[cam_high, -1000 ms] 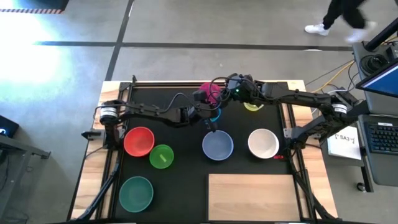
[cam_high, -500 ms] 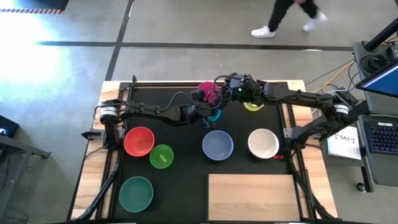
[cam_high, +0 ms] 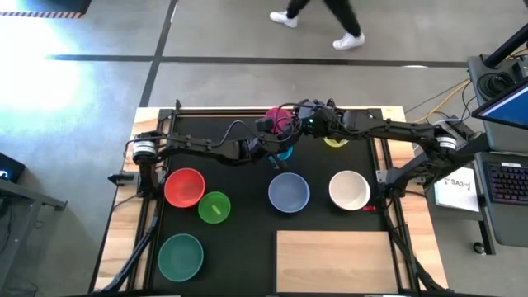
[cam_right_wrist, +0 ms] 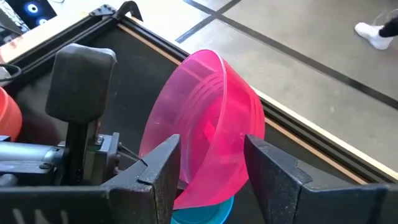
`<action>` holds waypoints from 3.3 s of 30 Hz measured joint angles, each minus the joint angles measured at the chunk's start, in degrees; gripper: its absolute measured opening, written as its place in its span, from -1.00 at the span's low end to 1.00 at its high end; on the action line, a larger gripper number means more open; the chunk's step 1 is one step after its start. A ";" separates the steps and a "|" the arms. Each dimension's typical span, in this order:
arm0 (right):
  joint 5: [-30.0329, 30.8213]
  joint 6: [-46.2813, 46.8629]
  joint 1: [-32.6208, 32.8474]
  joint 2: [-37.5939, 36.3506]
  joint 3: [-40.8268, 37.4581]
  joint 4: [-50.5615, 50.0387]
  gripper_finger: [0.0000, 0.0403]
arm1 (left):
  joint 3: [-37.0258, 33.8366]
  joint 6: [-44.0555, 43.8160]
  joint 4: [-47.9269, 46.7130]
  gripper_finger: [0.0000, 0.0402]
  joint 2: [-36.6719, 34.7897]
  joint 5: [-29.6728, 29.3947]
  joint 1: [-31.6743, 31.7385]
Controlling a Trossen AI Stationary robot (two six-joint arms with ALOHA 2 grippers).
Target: Place and stack bowls onto a shelf
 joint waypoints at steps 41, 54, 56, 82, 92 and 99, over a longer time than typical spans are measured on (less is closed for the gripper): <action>-0.05 -4.71 -2.73 0.10 0.02 -2.96 -0.64 | 0.00 -0.03 1.21 -1.00 0.02 4.76 -0.02; 0.25 -4.30 -3.01 0.02 0.07 -4.43 -0.73 | 1.96 1.20 0.49 -1.00 0.04 6.43 -0.02; 0.32 -4.07 -3.25 0.02 0.10 -5.26 -0.76 | 3.17 1.31 -0.36 -1.00 0.12 6.91 -0.02; 0.14 -3.29 -3.39 0.12 0.00 -7.02 -0.96 | 4.61 1.40 -1.56 -0.55 0.13 7.54 -0.13; -2.89 -2.95 -3.53 0.15 -0.04 -7.90 -0.96 | 4.63 2.00 -2.45 -0.49 0.04 7.82 -0.17; -3.05 -3.65 -3.45 0.15 -0.04 -7.63 -0.96 | 4.63 1.51 -2.59 -0.94 0.04 8.90 -0.24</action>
